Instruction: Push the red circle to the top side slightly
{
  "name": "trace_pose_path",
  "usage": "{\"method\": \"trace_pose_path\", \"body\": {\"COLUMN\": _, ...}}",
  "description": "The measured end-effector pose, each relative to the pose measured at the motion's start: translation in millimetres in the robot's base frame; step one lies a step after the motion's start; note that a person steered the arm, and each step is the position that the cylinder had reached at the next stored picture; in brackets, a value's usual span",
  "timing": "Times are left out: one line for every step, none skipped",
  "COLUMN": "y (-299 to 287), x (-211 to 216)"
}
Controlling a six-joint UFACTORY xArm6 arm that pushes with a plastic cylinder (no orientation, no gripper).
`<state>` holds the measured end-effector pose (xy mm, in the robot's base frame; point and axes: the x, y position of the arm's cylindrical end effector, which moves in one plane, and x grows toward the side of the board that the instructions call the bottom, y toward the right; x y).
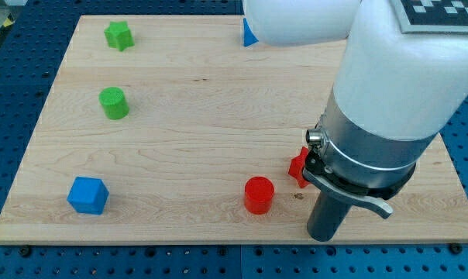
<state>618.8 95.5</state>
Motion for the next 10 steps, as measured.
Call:
{"method": "trace_pose_path", "body": {"y": -33, "x": -1}}
{"method": "trace_pose_path", "body": {"y": -33, "x": -1}}
{"method": "trace_pose_path", "body": {"y": -40, "x": -2}}
{"method": "trace_pose_path", "body": {"y": -44, "x": -4}}
{"method": "trace_pose_path", "body": {"y": -44, "x": -5}}
{"method": "trace_pose_path", "body": {"y": -44, "x": -6}}
{"method": "trace_pose_path", "body": {"y": -44, "x": -6}}
{"method": "trace_pose_path", "body": {"y": -60, "x": -6}}
{"method": "trace_pose_path", "body": {"y": -64, "x": -18}}
{"method": "trace_pose_path", "body": {"y": -64, "x": -34}}
